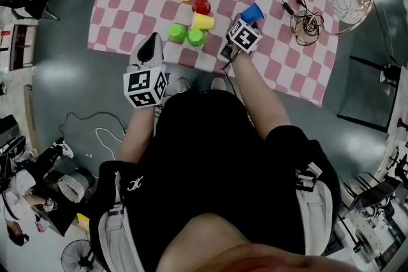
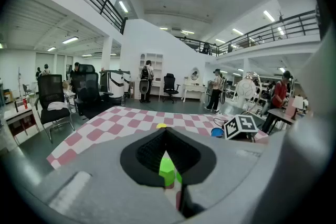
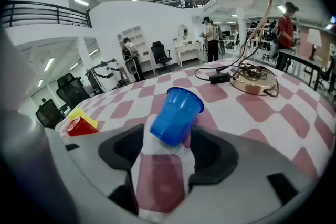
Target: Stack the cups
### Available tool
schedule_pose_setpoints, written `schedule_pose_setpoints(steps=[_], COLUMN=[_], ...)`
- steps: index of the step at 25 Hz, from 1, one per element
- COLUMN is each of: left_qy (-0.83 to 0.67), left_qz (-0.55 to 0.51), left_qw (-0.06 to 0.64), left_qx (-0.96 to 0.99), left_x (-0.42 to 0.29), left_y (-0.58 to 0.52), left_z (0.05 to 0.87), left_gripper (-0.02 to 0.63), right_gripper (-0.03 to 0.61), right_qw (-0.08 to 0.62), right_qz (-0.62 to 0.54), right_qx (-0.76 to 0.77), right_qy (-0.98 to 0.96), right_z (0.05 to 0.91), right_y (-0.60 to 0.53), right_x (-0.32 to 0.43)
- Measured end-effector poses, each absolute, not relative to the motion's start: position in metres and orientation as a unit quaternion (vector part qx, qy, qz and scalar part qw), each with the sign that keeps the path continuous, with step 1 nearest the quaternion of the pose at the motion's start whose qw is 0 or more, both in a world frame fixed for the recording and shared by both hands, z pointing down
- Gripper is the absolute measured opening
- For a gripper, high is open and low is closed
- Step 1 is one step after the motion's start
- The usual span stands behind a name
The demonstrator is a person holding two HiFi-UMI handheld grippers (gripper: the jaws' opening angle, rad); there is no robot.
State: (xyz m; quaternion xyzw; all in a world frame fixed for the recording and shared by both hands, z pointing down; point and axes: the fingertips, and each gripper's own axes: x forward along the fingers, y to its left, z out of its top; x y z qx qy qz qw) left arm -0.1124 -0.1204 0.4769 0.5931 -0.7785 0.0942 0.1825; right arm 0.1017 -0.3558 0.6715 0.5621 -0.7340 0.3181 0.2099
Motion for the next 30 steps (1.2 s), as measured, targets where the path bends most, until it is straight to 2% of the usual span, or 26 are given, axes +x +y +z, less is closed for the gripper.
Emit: schedule_pose_setpoints(steps=[9,11,13,23,30], left_qy=[-0.768,-0.766,-0.762,-0.735,-0.721], left_qz=[0.103,0.103,0.102,0.106,0.109], left_qw=[0.192,0.192,0.193,0.195,0.194], left_qx=[0.602,0.605,0.61,0.641,0.656], left_x=[-0.134,-0.136,-0.135,-0.11,-0.091], left_y=[-0.123,-0.126,-0.128,-0.14,-0.146], left_z=[0.485,0.485,0.486,0.492,0.494], left_gripper=[0.015,0.015,0.015,0.015,0.015], right_gripper=[0.258,0.199,0.165,0.126,0.1], right_qw=[0.235,0.24,0.242,0.225,0.239], right_qz=[0.348,0.341,0.332,0.309,0.249], right_qx=[0.569,0.566,0.565,0.57,0.556], right_qy=[-0.707,-0.711,-0.715,-0.727,-0.756], right_z=[0.692,0.692,0.69,0.679,0.666], right_y=[-0.357,-0.355,-0.352,-0.342,-0.328], right_x=[0.099,0.101,0.105,0.131,0.155])
